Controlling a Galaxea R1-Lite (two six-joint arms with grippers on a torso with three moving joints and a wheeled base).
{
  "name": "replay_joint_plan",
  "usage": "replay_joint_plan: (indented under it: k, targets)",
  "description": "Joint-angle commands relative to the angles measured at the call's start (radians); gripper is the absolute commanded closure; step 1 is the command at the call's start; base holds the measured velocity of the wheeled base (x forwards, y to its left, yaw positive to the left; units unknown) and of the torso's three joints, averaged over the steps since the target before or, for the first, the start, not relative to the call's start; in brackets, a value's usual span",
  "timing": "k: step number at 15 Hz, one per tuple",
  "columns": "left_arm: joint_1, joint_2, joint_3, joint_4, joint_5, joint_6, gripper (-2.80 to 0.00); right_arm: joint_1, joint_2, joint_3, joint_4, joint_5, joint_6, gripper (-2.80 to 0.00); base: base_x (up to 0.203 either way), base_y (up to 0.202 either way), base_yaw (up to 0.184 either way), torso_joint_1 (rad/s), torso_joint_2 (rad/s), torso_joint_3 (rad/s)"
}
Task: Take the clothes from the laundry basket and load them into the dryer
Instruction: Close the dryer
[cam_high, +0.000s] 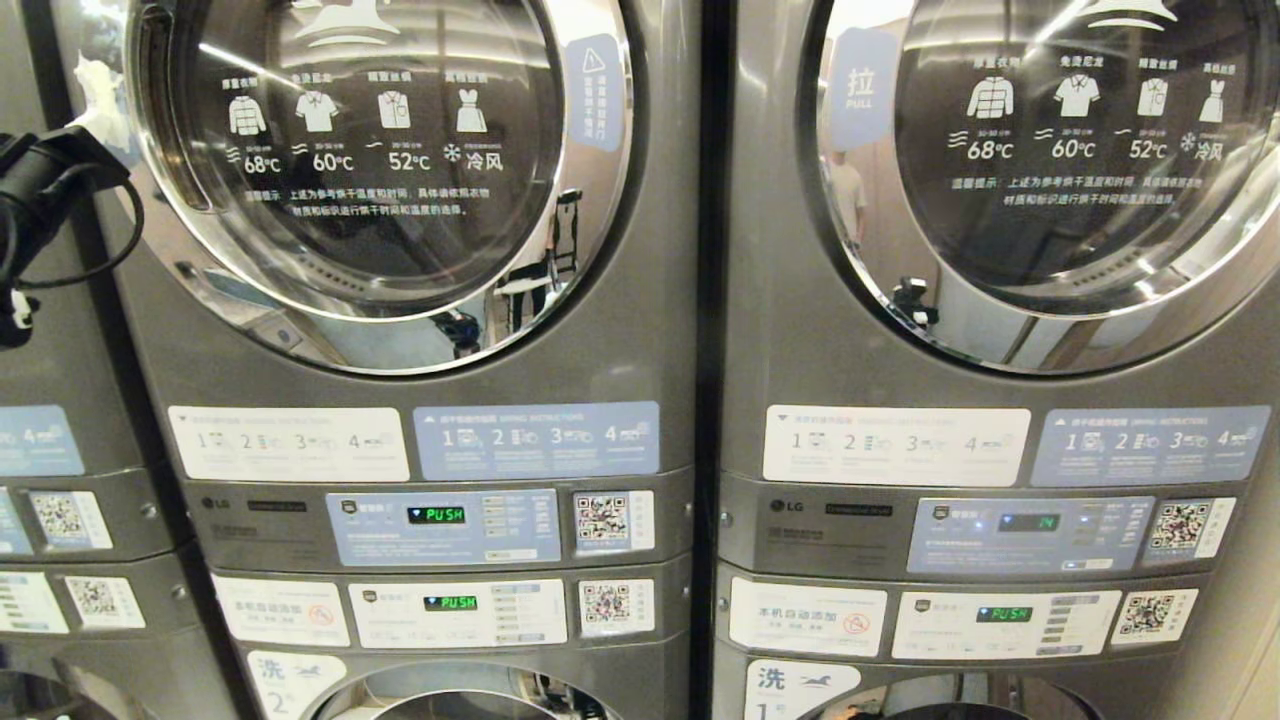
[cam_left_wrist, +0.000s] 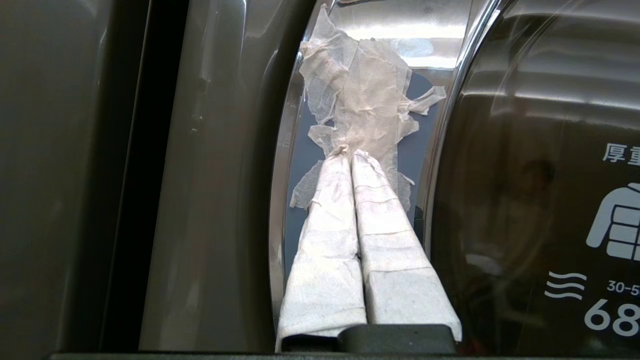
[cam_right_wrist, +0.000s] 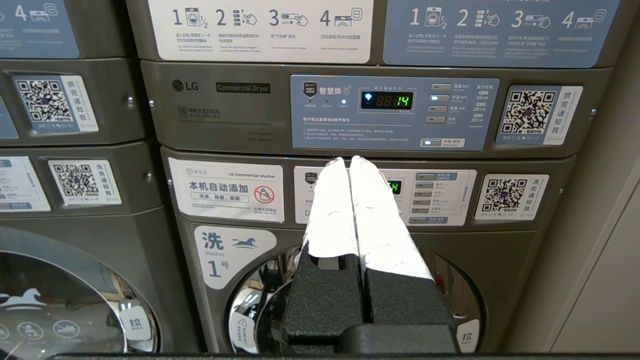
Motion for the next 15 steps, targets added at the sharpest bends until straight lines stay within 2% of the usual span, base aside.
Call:
replay_joint_plan:
  k: [1, 6, 9, 11, 15]
  targets:
    - [-0.012, 0.023, 0.001, 0.014, -0.003, -0.001, 0.0, 0.0, 0.0, 0.0, -0.001, 0.0, -0.001, 0.0, 0.0, 0.0, 0.0, 0.0, 0.0, 0.0]
    - [-0.043, 0.032, 0.001, 0.0, 0.01, 0.004, 0.0, 0.0, 0.0, 0.0, 0.001, 0.0, -0.004, 0.0, 0.0, 0.0, 0.0, 0.0, 0.0, 0.0]
    - [-0.041, -0.037, 0.001, -0.057, 0.062, 0.025, 0.0, 0.0, 0.0, 0.0, 0.001, 0.0, -0.002, 0.0, 0.0, 0.0, 0.0, 0.0, 0.0, 0.0]
    - [-0.018, -0.118, 0.003, -0.108, 0.112, 0.063, 0.0, 0.0, 0.0, 0.0, -0.001, 0.001, -0.002, 0.0, 0.0, 0.0, 0.0, 0.0, 0.0, 0.0]
    - [0.044, -0.331, 0.065, -0.182, 0.26, 0.141, 0.0, 0.0, 0.0, 0.0, -0.001, 0.002, 0.001, 0.0, 0.0, 0.0, 0.0, 0.008, 0.01, -0.003]
